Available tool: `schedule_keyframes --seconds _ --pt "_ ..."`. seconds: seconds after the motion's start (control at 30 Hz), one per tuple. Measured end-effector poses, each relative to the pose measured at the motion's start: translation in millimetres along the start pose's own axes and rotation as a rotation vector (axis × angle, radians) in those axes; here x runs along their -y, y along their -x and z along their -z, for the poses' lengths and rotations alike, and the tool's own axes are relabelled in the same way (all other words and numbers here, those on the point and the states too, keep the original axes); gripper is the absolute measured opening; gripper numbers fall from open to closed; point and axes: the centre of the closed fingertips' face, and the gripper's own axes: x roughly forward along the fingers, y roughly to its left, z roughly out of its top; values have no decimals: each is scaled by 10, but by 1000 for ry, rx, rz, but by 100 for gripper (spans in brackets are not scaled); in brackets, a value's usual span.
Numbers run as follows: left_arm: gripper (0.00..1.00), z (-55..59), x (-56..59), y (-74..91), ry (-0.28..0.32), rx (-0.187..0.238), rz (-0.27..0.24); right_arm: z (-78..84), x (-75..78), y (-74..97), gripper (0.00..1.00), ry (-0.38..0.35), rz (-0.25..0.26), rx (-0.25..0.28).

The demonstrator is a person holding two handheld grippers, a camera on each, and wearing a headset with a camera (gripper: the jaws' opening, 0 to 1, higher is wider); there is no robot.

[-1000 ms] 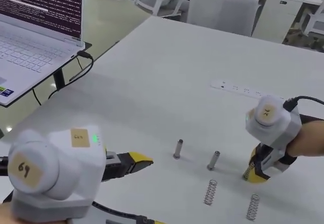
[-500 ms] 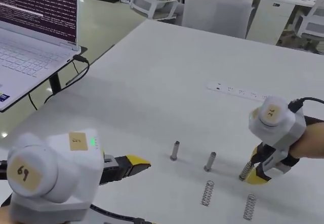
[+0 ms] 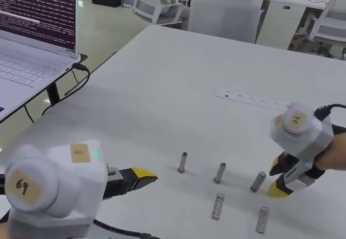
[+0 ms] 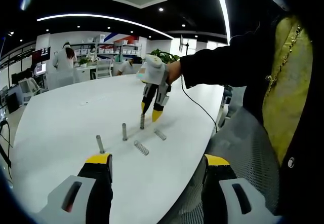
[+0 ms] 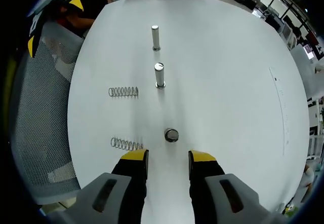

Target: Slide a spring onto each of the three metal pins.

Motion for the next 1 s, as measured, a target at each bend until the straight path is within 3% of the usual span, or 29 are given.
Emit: schedule_keyframes --seconds 0.47,1.0 --pt "67 -46 37 -30 -18 -3 14 95 -145 99 31 -21 15 23" --pt "67 -67 96 -52 -32 -7 30 184 -460 13 32 -43 -18 49"
